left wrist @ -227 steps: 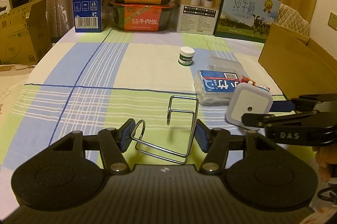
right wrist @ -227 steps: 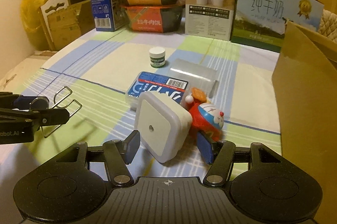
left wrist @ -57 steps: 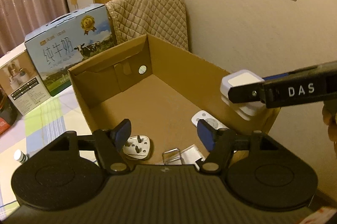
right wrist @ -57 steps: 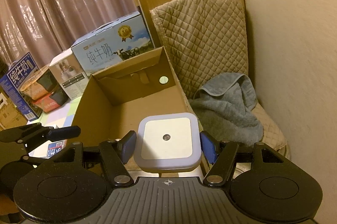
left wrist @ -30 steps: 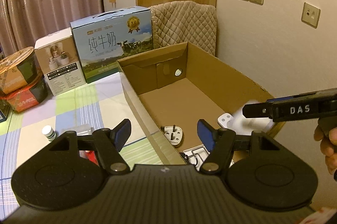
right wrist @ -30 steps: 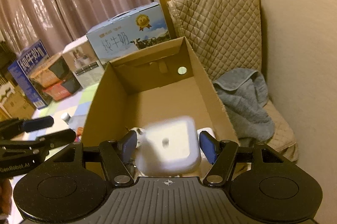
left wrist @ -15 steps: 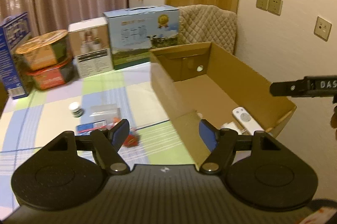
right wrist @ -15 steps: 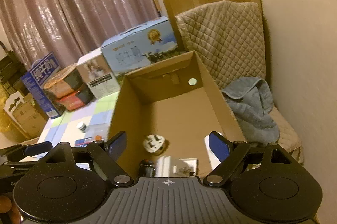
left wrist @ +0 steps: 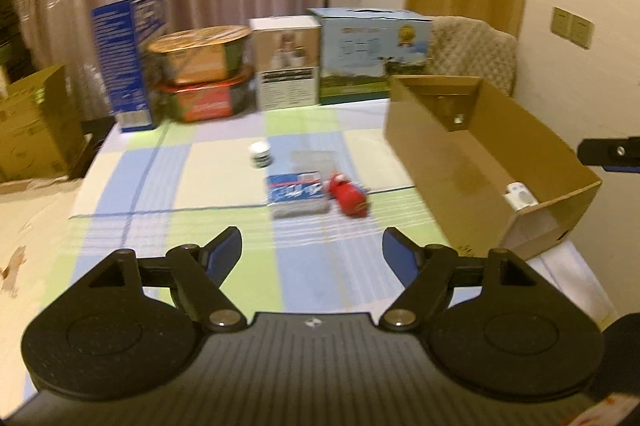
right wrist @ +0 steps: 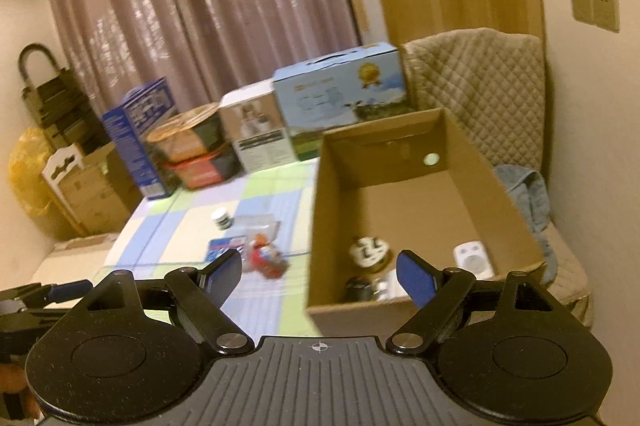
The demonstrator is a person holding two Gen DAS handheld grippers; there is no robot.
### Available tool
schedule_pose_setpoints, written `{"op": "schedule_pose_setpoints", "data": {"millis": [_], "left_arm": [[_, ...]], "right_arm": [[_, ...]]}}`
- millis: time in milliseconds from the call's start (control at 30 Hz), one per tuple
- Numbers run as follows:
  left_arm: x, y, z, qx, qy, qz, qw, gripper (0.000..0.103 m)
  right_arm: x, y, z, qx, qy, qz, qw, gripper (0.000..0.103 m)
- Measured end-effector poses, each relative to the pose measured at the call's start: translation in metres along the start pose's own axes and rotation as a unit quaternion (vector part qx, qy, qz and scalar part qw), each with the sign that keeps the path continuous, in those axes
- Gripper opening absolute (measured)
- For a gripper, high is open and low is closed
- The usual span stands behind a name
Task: Organize rigid objects
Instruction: 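Withdraw both open tools from the box back over the table, then move the right tool to the red toy figure and grasp it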
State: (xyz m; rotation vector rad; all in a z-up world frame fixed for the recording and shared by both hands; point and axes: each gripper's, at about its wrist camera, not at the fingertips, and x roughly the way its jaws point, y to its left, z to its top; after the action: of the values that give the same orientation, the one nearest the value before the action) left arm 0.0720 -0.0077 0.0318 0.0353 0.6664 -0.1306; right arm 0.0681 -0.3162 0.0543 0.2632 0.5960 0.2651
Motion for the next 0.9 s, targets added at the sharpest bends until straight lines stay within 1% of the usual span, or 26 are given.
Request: {"op": "schedule_pose_setpoints", "data": {"millis": [200, 400, 533, 600, 733, 800, 900], "left_arm": [[-0.012, 0.024, -0.012, -0.014, 0.003, 0.02, 0.9997, 0.078], [-0.016, 0.038, -0.018, -0.025, 0.007, 0.026, 0.9993, 0.083], [-0.014, 0.043, -0.02, -0.031, 0.01, 0.026, 0.9991, 0.086], [-0.011, 0.045, -0.02, -0.033, 0.012, 0.026, 0.999, 0.09], [-0.003, 0.048, -0.023, -0.035, 0.02, 0.026, 0.9988, 0.092], [0.001, 0.05, -0.024, -0.04, 0.021, 0.025, 0.9987, 0.096], [0.009, 0.053, -0.025, -0.042, 0.026, 0.025, 0.9984, 0.097]], "right_arm": [[0.006, 0.036, -0.019, -0.027, 0.017, 0.019, 0.999, 0.082], [0.017, 0.059, -0.033, -0.046, 0.031, 0.028, 0.998, 0.082], [0.025, 0.068, -0.036, -0.052, 0.036, 0.031, 0.998, 0.082], [0.028, 0.07, -0.037, -0.055, 0.039, 0.032, 0.997, 0.082], [0.038, 0.075, -0.04, -0.06, 0.047, 0.033, 0.997, 0.082], [0.043, 0.077, -0.041, -0.061, 0.05, 0.034, 0.996, 0.082], [0.052, 0.081, -0.042, -0.066, 0.054, 0.034, 0.996, 0.082]]}}
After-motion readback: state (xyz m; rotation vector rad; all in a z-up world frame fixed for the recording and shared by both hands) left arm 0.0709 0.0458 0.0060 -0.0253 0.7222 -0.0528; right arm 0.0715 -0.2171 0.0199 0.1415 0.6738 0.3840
